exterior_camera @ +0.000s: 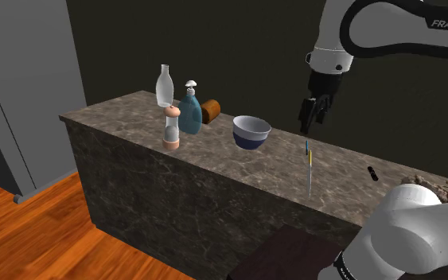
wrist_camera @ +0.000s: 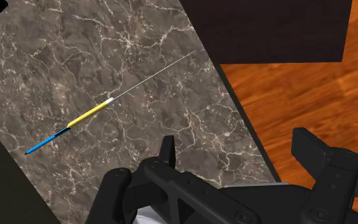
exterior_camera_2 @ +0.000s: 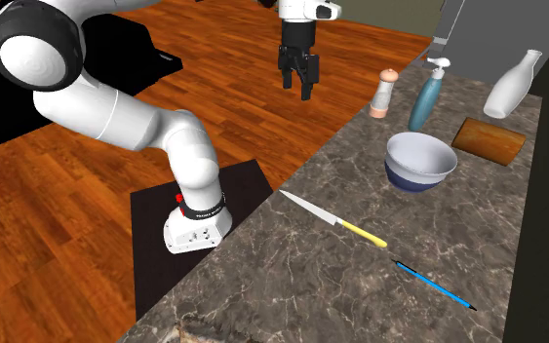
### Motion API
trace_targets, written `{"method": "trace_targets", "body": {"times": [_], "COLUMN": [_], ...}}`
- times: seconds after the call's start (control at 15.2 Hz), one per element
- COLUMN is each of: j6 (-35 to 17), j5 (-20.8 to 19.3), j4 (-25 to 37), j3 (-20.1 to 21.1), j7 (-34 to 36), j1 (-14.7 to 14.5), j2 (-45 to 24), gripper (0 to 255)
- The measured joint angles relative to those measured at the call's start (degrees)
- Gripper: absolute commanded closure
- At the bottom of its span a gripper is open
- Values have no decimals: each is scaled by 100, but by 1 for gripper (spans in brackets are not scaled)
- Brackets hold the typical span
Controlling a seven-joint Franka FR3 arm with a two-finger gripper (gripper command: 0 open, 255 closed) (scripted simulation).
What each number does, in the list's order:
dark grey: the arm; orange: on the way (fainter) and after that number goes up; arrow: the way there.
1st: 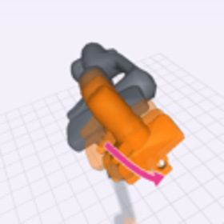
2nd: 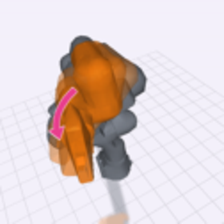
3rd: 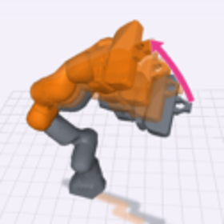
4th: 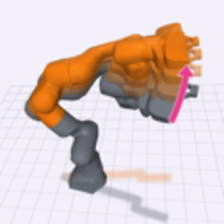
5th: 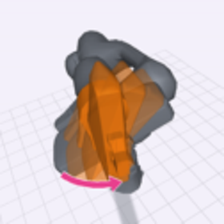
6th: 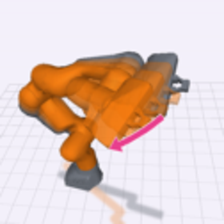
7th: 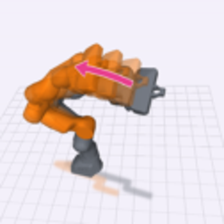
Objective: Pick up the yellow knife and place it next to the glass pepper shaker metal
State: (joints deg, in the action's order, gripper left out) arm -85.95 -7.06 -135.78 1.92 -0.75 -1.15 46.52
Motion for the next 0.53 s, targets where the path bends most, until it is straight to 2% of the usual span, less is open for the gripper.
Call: {"method": "trace_targets", "body": {"times": [0.2,0.53], "j6": [-196,-1022], "j5": [-14,-83], "j4": [-133,-637], "j3": [-69,-360], "j7": [171,835], "j1": [131,649], "j2": [-46,-287], "gripper": [0,0]}}
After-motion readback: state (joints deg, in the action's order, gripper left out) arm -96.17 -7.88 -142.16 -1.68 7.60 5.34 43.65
